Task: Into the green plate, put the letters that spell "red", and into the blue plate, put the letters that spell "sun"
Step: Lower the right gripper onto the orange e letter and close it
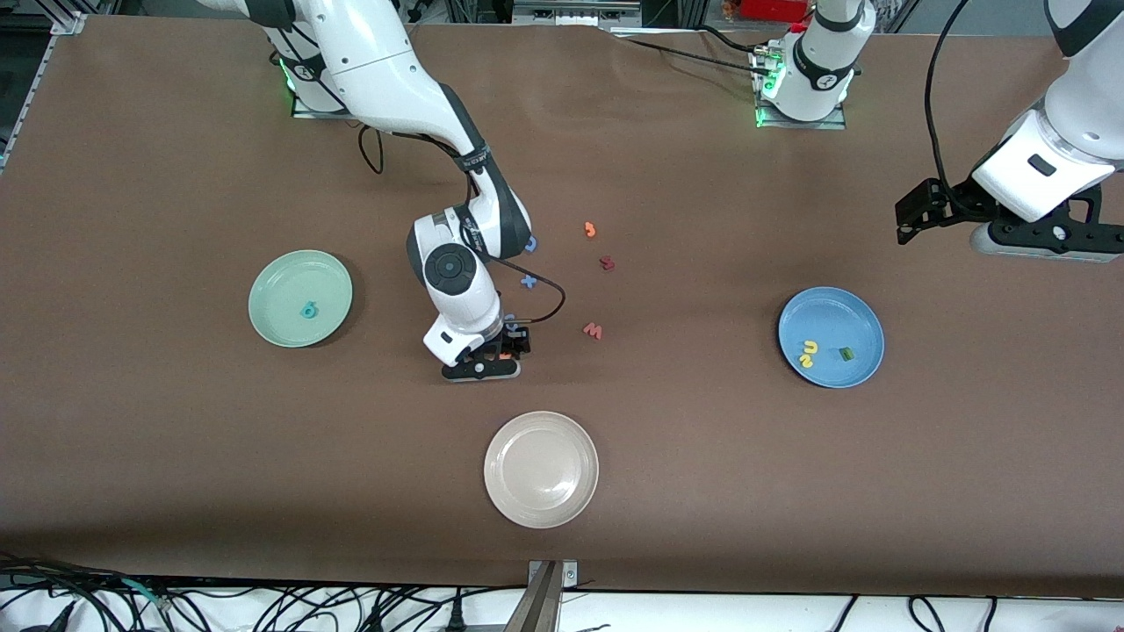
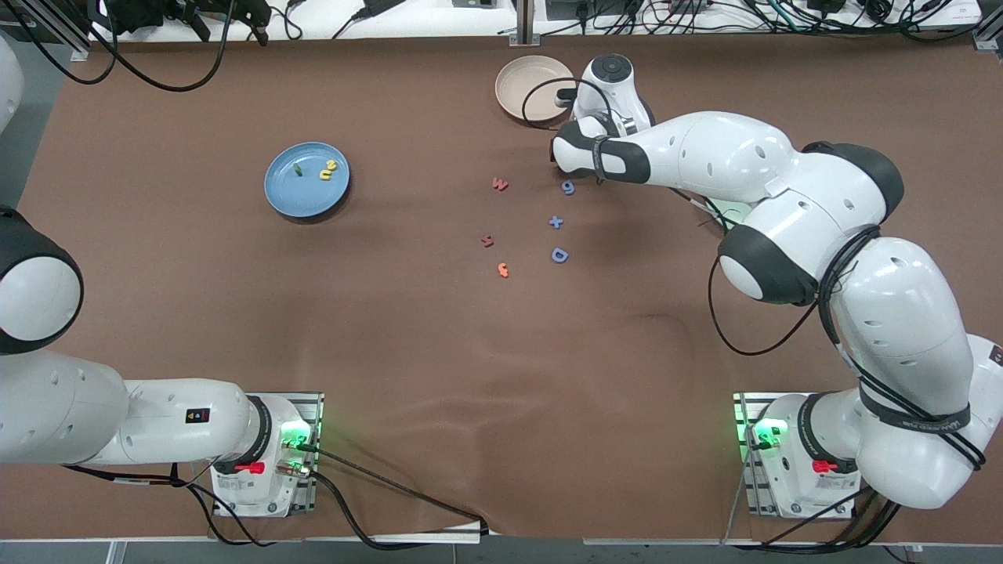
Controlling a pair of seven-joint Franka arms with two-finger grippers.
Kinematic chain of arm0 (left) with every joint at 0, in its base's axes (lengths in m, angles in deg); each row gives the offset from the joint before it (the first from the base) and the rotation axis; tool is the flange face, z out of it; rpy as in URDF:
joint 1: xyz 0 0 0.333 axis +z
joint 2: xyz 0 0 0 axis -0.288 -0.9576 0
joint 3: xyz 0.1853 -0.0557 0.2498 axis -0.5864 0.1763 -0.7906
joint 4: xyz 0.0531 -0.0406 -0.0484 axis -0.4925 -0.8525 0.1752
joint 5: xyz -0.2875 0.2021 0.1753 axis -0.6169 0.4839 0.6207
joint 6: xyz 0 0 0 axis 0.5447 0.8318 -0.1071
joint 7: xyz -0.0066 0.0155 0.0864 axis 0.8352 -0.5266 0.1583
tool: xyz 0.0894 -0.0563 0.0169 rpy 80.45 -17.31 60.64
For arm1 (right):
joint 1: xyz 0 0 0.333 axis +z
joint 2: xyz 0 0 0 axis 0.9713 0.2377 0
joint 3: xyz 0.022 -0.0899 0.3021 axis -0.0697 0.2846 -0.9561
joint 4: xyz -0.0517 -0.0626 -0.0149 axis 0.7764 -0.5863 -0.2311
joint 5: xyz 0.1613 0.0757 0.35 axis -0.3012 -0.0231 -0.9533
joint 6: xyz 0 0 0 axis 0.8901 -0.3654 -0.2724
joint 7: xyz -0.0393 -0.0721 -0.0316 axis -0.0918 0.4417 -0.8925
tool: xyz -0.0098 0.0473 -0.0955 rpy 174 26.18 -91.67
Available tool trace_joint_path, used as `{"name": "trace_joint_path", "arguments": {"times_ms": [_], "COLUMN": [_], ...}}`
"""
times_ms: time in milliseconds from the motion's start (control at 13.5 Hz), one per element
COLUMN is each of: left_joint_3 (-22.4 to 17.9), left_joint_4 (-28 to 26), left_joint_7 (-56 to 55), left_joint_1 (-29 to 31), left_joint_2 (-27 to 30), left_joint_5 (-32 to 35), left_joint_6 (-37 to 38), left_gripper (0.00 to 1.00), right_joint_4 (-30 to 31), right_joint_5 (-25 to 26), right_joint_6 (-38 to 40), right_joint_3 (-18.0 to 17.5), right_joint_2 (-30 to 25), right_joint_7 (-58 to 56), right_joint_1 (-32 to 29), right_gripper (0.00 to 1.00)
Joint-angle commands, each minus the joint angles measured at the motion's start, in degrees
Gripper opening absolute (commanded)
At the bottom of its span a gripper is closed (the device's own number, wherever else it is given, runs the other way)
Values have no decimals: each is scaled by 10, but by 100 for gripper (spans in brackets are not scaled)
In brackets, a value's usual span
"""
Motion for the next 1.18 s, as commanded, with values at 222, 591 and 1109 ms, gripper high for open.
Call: {"name": "trace_joint_path", "arguments": {"times_ms": [222,591,1109], "left_joint_3": [2,4,5], "left_joint_4": [18,18,19], "left_joint_7": [6,6,5], "left_joint_1": [0,-2,-2], "left_joint_2": [0,1,3], "left_joint_5": [-15,-14,-14], "left_joint_6": [24,25,41], "left_gripper": [100,100,100], "right_joint_4": [-2,-2,-1], "right_joint_5": [-13,-13,-13], "right_joint_6": [-2,-1,1], "right_joint_3": [1,1,1], "right_joint_2": [5,4,4], "right_joint_7": [11,21,30], "right_joint_1": [4,6,11], "right_gripper": [53,47,17]}}
